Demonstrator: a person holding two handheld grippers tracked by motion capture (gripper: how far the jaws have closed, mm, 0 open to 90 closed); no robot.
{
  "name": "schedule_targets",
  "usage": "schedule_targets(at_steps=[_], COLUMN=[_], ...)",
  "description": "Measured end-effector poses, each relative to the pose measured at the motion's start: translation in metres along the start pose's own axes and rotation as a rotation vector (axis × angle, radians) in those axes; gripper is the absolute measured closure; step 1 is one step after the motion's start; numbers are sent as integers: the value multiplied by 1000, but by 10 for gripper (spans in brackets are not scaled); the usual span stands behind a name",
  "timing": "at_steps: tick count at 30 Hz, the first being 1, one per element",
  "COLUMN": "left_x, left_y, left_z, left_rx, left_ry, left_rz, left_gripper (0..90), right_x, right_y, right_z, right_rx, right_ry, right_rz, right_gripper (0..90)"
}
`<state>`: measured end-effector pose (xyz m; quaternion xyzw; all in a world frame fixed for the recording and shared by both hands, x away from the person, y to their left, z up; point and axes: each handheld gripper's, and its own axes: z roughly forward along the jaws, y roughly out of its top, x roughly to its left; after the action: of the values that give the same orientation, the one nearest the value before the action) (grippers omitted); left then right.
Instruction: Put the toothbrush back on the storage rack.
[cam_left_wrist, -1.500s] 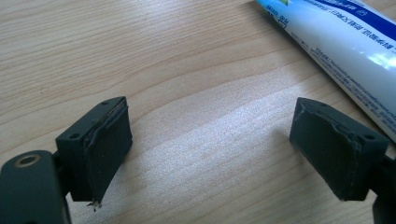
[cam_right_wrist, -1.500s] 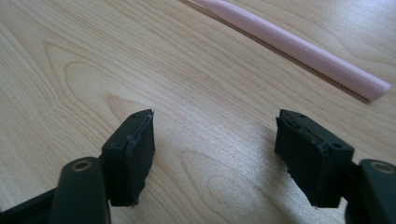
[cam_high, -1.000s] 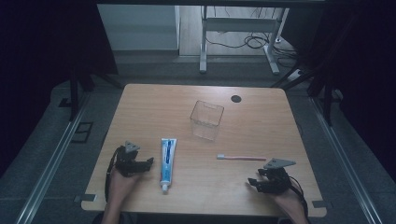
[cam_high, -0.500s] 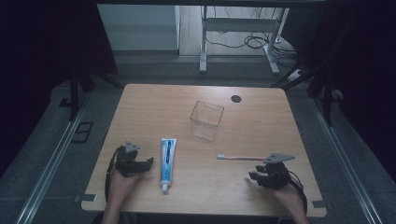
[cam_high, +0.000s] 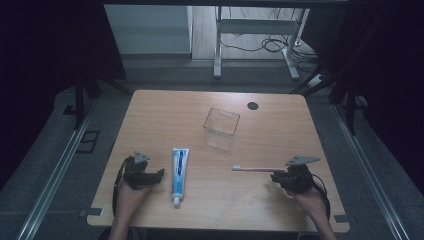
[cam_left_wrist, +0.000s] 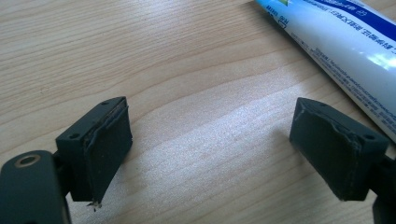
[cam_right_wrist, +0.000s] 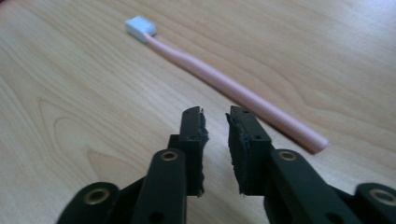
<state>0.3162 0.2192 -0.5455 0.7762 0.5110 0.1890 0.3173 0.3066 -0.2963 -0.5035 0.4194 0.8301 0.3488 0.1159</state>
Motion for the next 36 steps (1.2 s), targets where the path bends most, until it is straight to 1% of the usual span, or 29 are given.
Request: schedule_targets(at_steps=[1, 2, 3, 4, 5, 7, 11, 15, 19, 29, 34, 36], left_x=[0, 0, 0, 0, 0, 0, 0, 0, 0, 0, 0, 0], left_y=[0, 0, 0, 0, 0, 0, 0, 0, 0, 0, 0, 0], left_z=[0, 0, 0, 0, 0, 0, 0, 0, 0, 0, 0, 0], left_rx=[0, 0, 0, 0, 0, 1, 0, 1, 1, 1, 1, 1], left_ry=[0, 0, 0, 0, 0, 0, 0, 0, 0, 0, 0, 0], left_rz=[0, -1, -1, 0, 0, -1, -1, -1, -2, -1, -1, -2], left_gripper=[128, 128, 128, 128, 128, 128, 128, 128, 128, 128, 128, 128], right_x=[0, -2, -2, -4, -4, -8, -11, -16, -21, -32, -35, -36], right_y=[0, 3, 3, 6, 6, 10, 15, 21, 23, 24, 22, 21], right_z=[0, 0, 0, 1, 1, 2, 4, 11, 17, 32, 35, 36], right_rx=[0, -3, -3, -3, -3, -1, 3, 13, 19, 37, 46, 48], right_ry=[0, -1, -1, -5, -5, -9, -22, -38, -44, -48, -46, -43], right_rz=[0, 0, 0, -1, -1, -1, 0, -3, 7, 21, 36, 33], right_gripper=[776, 817, 817, 851, 851, 890, 894, 895, 895, 895, 894, 894])
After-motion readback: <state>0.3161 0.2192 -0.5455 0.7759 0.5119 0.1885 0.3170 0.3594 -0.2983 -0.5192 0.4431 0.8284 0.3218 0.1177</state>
